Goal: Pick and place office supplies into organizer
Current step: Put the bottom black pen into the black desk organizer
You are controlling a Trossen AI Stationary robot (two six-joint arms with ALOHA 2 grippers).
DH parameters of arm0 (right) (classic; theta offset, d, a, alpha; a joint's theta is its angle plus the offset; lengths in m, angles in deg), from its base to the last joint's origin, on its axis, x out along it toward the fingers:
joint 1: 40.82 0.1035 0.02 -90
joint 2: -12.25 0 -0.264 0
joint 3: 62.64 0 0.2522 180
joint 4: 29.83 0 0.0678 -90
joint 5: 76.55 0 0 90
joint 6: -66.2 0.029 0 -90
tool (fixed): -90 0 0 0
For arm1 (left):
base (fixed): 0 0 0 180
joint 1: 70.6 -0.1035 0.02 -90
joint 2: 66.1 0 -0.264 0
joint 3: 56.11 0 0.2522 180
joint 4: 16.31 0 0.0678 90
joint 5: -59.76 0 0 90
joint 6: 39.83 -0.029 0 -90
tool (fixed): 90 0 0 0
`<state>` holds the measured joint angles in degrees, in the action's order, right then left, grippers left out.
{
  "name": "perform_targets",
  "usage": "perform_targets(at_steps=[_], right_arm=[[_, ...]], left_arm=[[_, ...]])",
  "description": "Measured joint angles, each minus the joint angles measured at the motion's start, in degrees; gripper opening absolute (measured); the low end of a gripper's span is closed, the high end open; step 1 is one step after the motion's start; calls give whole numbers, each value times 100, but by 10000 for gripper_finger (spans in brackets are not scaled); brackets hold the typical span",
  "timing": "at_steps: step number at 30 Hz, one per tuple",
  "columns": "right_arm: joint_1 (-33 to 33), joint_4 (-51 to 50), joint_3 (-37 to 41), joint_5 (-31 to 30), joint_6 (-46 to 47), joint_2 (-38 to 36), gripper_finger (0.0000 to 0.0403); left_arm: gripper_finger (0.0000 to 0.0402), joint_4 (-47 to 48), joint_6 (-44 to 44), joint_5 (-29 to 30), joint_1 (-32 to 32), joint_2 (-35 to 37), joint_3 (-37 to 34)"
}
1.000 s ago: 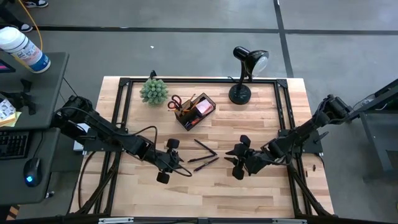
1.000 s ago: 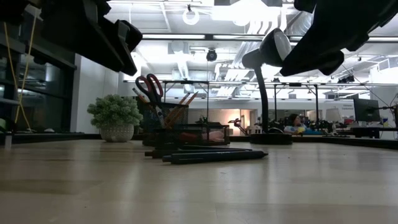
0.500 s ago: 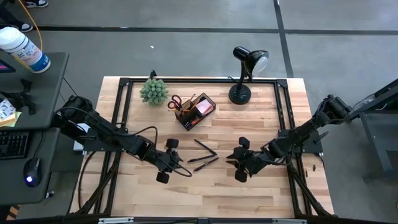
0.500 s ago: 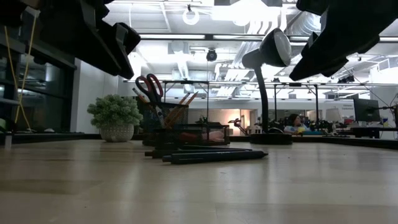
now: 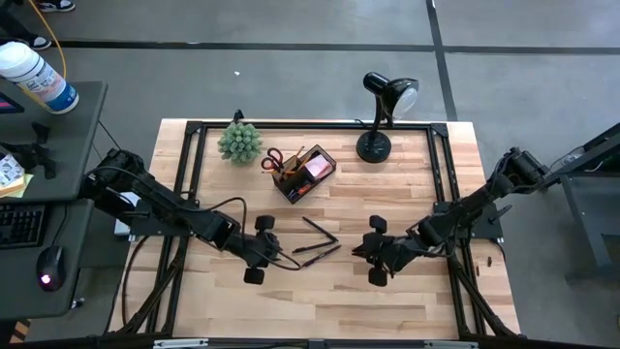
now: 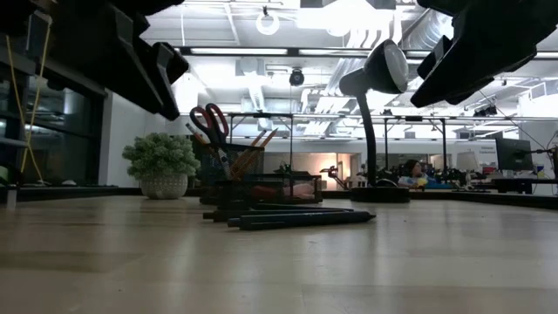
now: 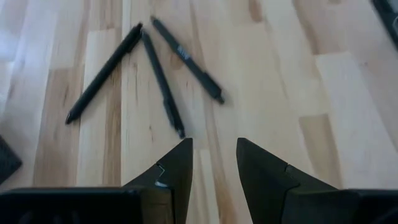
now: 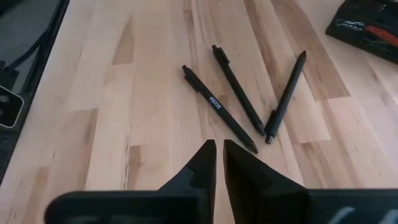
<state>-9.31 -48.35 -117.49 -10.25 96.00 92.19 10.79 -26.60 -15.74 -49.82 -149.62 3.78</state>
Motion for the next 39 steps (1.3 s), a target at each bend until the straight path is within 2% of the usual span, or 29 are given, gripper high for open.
perform_targets(at_steps=[5,11,16,20,28,39], right_arm=[[15,-62,0,-227,-48,0,16],[0,-98,0,-692,320,0,14],[0,-98,0,-675,474,0,19],[0,-98,0,-531,519,0,20],[-2,-101,0,-126,1093,0,17],[-2,-168,0,-258,336,0,6]], left_arm=[[111,-114,-19,-139,27,0,0],[111,123,739,-218,24,0,-1],[111,188,958,-514,19,0,0],[111,178,777,-635,24,0,0],[111,184,893,-1233,19,0,0],[111,-117,134,131,24,0,0]])
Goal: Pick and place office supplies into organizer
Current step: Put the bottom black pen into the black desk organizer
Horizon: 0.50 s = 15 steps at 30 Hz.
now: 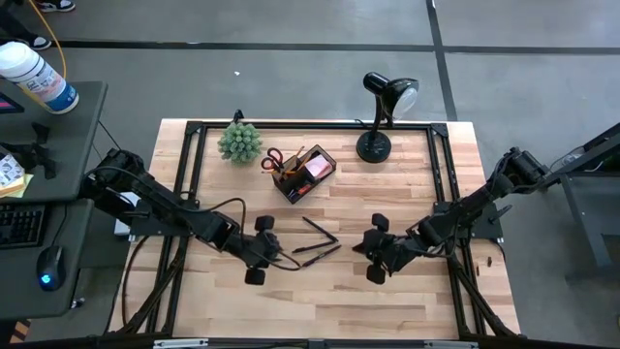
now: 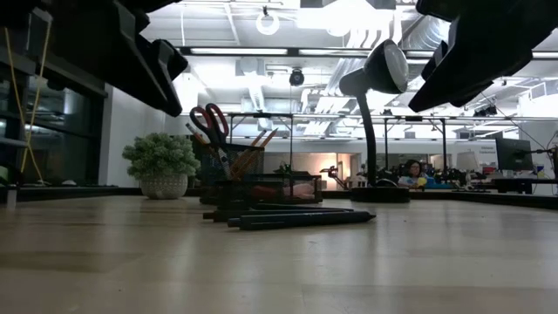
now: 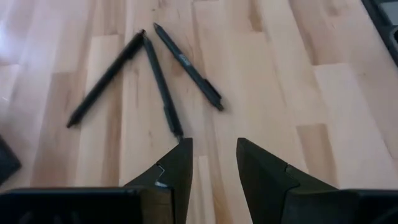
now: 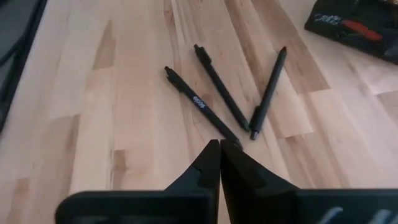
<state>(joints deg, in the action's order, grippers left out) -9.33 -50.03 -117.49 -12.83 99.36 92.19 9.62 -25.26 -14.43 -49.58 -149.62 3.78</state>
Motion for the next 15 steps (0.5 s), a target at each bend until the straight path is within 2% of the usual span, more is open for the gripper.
perform_targets(at_steps=[9,13,15], right_arm=[[11,42,0,-32,129,64,2],[15,125,0,-104,144,376,2],[15,489,0,-140,129,557,5]], left_arm=[[111,-500,82,-220,0,0,0],[111,-473,-82,350,0,0,0],[111,-503,-31,476,-2,0,0]])
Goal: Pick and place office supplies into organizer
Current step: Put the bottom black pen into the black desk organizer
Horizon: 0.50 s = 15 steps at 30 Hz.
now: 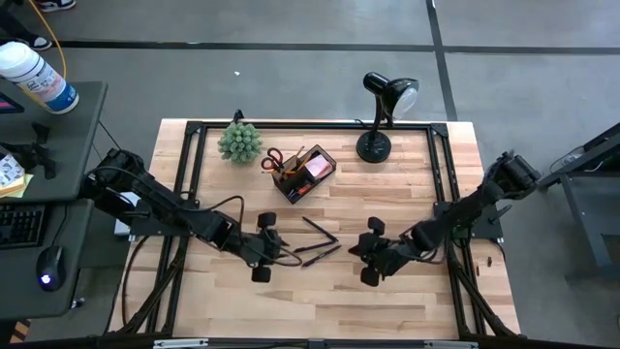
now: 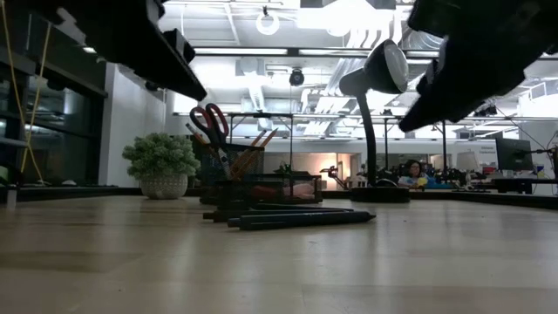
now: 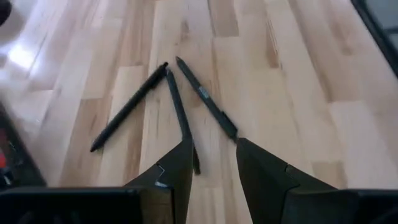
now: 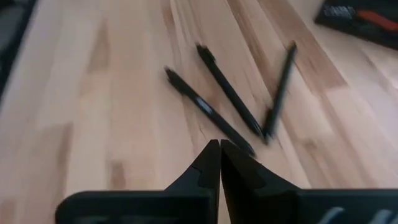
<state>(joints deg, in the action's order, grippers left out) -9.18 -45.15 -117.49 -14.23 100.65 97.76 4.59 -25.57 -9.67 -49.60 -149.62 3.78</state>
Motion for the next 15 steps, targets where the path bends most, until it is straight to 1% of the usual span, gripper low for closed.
perform_targets(at_steps=[2,5,7,10,13,15], right_arm=[[0,483,0,-57,-100,177,8],[0,1186,0,-247,-373,508,8],[-2,1542,0,-341,-453,759,7],[-33,1910,0,-295,-489,1112,5],[-93,2120,0,-9,-663,1351,7],[-164,2205,0,482,-1174,1393,9]], left_arm=[[111,-93,90,-121,-4,0,0],[111,-107,-4,-245,7,0,0],[111,-109,-269,-307,7,0,0],[111,-96,-598,-449,2,0,0],[111,-48,-665,-551,2,0,0],[111,-4,-683,-559,6,0,0]])
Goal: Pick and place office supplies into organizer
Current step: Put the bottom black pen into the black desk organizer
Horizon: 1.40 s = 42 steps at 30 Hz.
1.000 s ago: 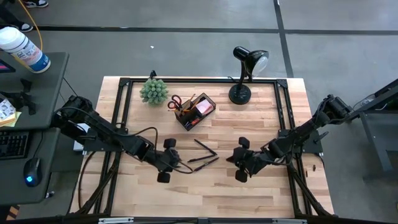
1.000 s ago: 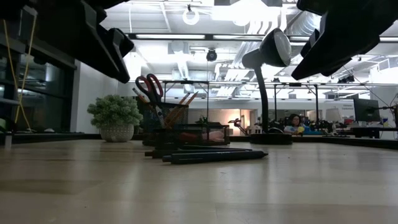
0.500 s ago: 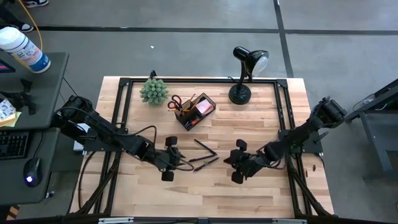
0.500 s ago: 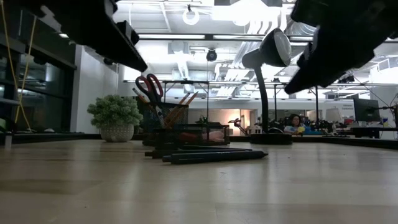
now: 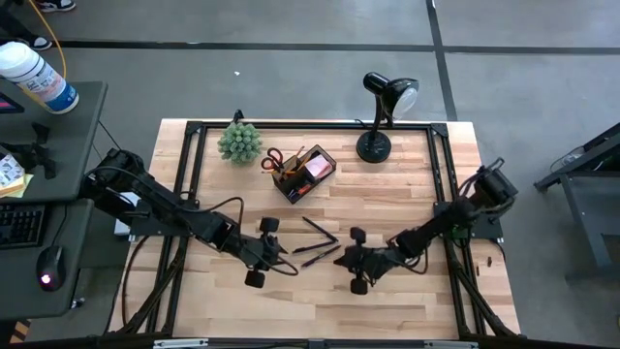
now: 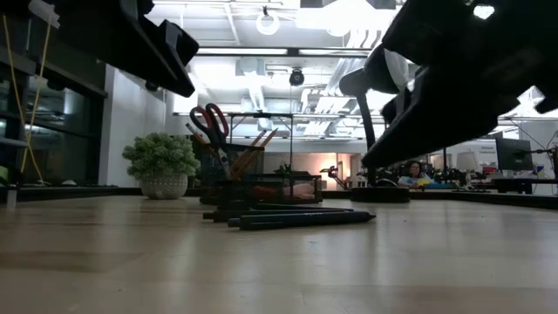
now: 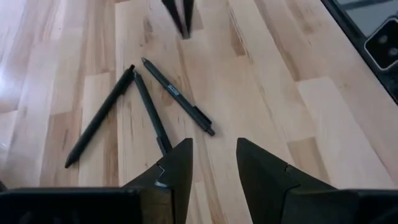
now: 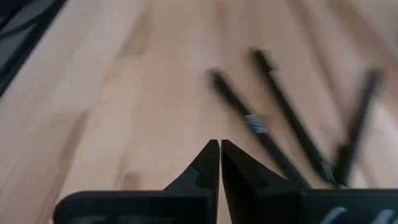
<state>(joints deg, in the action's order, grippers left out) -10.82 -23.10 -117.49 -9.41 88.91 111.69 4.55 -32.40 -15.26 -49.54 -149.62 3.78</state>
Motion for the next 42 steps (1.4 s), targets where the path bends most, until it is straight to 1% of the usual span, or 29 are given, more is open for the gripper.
perform_targets(at_steps=[3,5,7,9,11,15,17,19,22,24,30,38,42], right_arm=[[-182,-10,0,986,-911,-37,12],[-348,-29,-4,1545,-1262,-44,16],[-531,-176,-11,1942,-1464,-44,24],[-710,-337,-11,2191,-1641,-44,38],[-885,-454,-49,2337,-1848,-44,56],[-1196,-996,-418,2405,-2543,-49,94],[-1356,-1408,-605,2412,-2916,-50,108],[-1521,-1763,-717,2579,-3247,-50,115],[-1730,-2054,-727,2930,-3510,-50,118],[-1811,-2208,-719,3046,-3601,-50,118],[-1863,-2250,-719,3075,-3924,-38,118],[-1925,-2210,-719,3187,-3949,272,119],[-1924,-2144,-719,3249,-3951,295,119]], left_arm=[[111,45,-135,0,-4,0,0],[111,50,-224,2,-4,0,0],[111,55,-257,12,-4,0,0],[111,54,-256,91,-4,0,0],[111,43,-254,109,-4,0,0],[111,46,-252,109,-4,0,0],[111,59,-252,101,-4,0,0],[111,76,-259,69,-4,0,0],[111,252,-259,63,-4,0,0],[111,419,-261,61,-4,0,0],[111,660,-263,57,-4,0,0],[111,643,-250,57,-4,0,0],[111,640,-248,55,-4,0,0]])
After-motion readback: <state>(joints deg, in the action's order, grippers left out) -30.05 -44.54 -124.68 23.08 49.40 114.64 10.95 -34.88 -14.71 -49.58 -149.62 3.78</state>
